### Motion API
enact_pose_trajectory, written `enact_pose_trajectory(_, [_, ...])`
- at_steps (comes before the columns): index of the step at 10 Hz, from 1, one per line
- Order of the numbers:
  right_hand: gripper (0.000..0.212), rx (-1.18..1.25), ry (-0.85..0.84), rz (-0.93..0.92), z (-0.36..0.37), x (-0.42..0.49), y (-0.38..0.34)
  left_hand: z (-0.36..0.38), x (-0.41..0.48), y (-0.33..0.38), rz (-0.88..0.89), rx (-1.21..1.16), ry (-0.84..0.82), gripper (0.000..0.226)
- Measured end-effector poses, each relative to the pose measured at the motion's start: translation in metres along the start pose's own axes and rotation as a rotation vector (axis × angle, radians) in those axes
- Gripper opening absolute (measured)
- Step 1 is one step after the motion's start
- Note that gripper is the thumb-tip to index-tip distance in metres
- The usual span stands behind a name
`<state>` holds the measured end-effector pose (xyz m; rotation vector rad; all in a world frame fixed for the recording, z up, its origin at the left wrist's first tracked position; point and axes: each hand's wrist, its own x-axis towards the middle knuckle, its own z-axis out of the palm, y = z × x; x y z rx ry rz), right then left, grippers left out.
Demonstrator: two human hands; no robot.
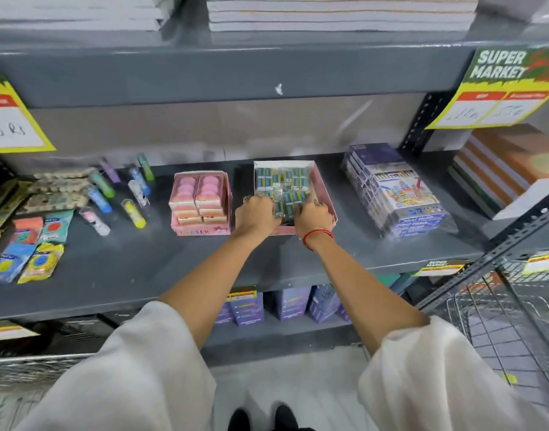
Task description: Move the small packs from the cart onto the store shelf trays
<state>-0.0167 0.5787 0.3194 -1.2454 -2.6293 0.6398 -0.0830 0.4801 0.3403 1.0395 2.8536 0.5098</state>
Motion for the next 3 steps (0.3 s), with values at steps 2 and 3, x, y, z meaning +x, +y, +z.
enact_pose_trajectory(2, [0.037, -0.086, 0.039, -0.150, -0.009, -0.008, 0.006, -0.007, -0.007, -0.003, 0.107, 0.070, -0.006, 0.025])
enact_pose_trajectory(3, [0.027, -0.090, 0.107, -0.299, -0.013, -0.016, 0.006, -0.010, -0.014, -0.007, 0.154, 0.032, 0.075, 0.021])
